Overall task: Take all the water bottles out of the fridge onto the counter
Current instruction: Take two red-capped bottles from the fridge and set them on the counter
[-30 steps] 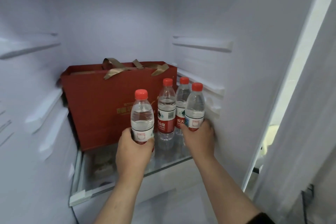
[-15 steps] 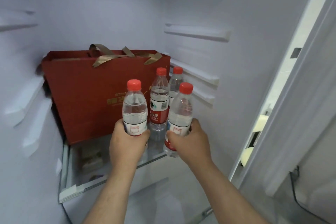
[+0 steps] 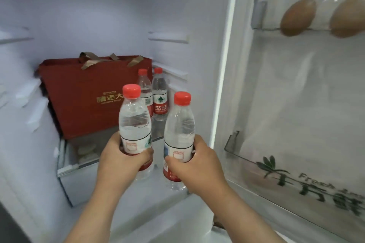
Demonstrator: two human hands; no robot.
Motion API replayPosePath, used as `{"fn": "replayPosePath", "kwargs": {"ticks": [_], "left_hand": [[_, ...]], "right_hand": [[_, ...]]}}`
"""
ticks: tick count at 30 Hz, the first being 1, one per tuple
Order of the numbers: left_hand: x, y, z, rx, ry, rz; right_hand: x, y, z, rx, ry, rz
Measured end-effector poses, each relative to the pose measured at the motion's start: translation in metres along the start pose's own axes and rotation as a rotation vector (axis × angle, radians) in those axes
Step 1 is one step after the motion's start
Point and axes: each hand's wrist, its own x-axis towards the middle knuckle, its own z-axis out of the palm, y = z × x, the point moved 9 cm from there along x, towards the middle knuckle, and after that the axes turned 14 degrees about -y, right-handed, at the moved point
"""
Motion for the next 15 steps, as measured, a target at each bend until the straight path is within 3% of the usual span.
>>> {"fn": "replayPosePath", "kwargs": {"ticks": [8,15], "left_hand": [[-0.135,0.052,0.071,-0.068,-0.083,0.016],[-0.232,0.119,0.18,-0.134,-0.312,0.062]], "right_hand": [[-0.149,0.042,-0.068,-0.011,-0.1,0.03],[-0.275,0.091,-0.177,-0.028,0.066,0.088]]}}
